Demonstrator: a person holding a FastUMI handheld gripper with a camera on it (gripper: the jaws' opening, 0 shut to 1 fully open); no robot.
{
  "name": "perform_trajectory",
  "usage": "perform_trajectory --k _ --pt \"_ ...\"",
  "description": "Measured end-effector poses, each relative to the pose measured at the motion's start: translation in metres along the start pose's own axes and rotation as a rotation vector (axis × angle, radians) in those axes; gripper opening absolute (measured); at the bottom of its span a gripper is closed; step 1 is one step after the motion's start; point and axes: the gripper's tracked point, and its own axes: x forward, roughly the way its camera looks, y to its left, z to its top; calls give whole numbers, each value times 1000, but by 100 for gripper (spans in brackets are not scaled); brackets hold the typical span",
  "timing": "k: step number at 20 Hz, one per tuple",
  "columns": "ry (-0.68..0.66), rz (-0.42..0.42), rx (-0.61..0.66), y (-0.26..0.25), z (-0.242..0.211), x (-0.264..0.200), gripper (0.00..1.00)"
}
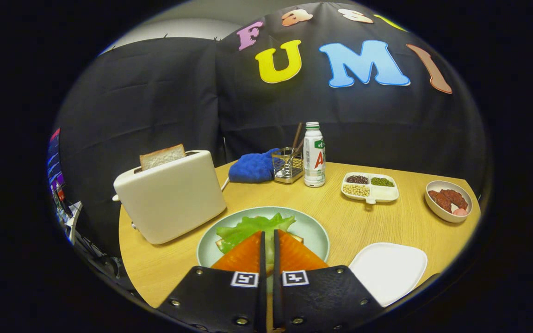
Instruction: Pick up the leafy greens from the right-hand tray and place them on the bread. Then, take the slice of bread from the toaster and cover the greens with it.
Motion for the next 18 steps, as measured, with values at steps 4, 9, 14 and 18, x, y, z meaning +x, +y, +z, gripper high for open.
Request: perform_trajectory --k 4,9,14,18 --pt "-50 -51 10 -10 11 -16 20" --pt "-194 -222 10 -17 45 -52 40" --pt "-266 -479 -63 -13 70 -87 40" --pt "-295 -438 -43 26 74 -86 40"
